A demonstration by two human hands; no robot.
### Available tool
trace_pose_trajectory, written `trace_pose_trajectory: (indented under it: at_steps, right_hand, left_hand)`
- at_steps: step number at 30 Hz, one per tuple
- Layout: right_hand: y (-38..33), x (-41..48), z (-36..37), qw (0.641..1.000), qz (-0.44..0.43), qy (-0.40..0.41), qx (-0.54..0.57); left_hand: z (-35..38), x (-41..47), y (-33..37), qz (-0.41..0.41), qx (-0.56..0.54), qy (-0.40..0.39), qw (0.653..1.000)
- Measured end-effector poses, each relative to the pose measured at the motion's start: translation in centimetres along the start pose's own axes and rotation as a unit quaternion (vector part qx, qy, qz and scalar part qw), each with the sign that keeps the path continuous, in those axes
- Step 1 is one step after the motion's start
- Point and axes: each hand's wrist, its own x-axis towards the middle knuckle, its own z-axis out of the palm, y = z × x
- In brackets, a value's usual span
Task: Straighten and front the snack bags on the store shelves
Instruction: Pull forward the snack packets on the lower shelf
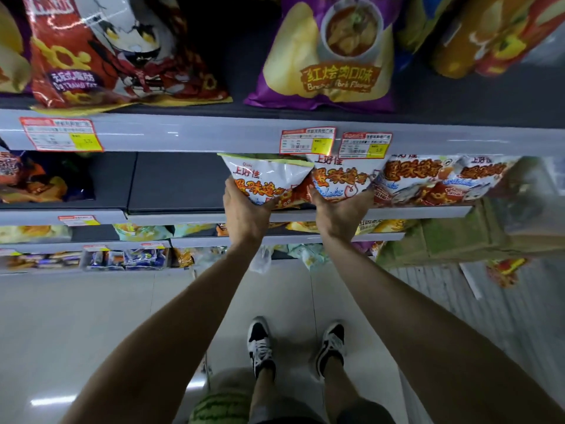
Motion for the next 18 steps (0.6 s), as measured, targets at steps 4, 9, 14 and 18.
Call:
trace_pose_trajectory:
  at_steps: [4, 9, 14, 18]
  right_hand:
    - [0.8, -0.2, -0.1, 0.994, 0.038, -0.067, -0.083]
    - [1.0, 0.5, -0.5, 0.987, 0.048, -0.098, -0.116]
    - [1.0, 0.5, -1.2, 0.987, 0.053, -0.117, -0.093]
    - [0.6, -0.3, -3.1, 0.984, 0.024, -0.13, -0.121]
  left_hand:
    - [-0.8, 0.3, -0.5, -0.006, 0.051, 0.013, 0.999]
    - [-1.0, 1.1, 0.0, 0.004, 0.084, -0.028, 0.996]
    - [-1.8, 1.4, -0.1, 0.004, 0.053, -0.069, 0.996]
    - [-2.9, 0.7, -0.8, 0.008, 0.05, -0.092, 0.994]
